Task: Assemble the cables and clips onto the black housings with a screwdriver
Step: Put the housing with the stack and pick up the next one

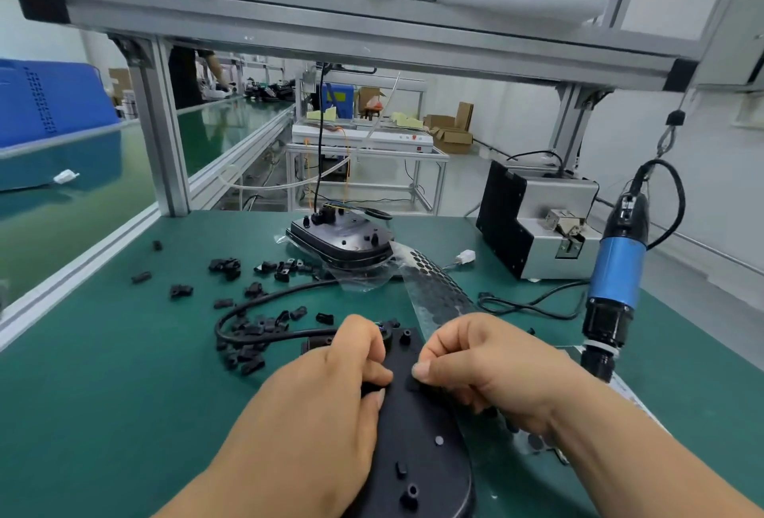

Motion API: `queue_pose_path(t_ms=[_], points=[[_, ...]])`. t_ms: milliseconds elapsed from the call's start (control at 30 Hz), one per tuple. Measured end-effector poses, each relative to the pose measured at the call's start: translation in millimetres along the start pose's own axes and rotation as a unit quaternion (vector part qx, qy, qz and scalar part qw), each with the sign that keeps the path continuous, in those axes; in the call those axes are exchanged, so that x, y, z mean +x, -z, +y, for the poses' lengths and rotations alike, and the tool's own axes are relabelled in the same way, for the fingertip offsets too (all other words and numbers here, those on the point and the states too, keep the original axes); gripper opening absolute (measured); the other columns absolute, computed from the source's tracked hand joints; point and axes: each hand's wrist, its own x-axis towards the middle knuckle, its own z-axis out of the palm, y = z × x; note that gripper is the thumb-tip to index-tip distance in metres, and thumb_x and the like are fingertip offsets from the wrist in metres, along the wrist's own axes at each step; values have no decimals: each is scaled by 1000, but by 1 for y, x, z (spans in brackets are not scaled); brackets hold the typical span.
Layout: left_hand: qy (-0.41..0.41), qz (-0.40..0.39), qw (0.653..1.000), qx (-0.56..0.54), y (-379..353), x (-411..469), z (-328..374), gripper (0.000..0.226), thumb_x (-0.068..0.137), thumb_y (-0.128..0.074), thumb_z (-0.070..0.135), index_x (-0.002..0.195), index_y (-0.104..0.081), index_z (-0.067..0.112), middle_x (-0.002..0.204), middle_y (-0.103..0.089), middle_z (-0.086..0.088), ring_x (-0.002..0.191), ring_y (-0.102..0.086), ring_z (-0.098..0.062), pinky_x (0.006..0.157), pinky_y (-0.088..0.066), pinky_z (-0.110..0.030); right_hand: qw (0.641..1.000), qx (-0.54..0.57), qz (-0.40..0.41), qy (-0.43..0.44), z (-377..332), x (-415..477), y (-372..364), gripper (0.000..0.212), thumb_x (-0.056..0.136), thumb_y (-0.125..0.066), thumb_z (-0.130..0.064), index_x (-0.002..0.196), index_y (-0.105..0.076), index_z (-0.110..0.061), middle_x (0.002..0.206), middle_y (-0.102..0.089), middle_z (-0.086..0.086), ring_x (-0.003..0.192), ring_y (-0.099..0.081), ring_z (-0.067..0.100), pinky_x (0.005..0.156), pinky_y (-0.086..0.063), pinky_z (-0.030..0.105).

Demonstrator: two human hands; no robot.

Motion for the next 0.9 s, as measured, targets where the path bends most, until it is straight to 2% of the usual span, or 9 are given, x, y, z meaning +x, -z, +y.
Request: queue_pose_path(t_ms=[233, 700, 900], points=[[5, 2, 1000, 15, 0, -2, 1, 32, 87, -50, 32, 96, -23, 48, 98, -62, 36, 92, -54, 8, 77, -47, -17, 1000, 4, 2, -3, 0, 0, -1, 26, 83, -70, -10, 59, -65, -19, 54, -46, 2, 45, -37, 10, 44, -27, 22], [-2, -1, 999, 41, 1, -4, 3, 34, 86, -49, 31, 96, -21, 48, 98, -58, 39, 92, -55, 6, 78, -50, -22, 1000, -16, 2, 5, 0, 1, 0, 25, 83, -71, -12, 59, -67, -21, 56, -45, 5, 47, -36, 13, 45, -29, 21], [3, -4, 999, 49, 0, -3, 3, 33, 87, -47, 33, 96, -20, 48, 97, -58, 38, 89, -54, 7, 76, -48, -19, 1000, 22, 3, -3, 4, 3, 0, 25, 79, -72, -9, 57, -64, -18, 52, -45, 4, 42, -37, 10, 42, -29, 20]])
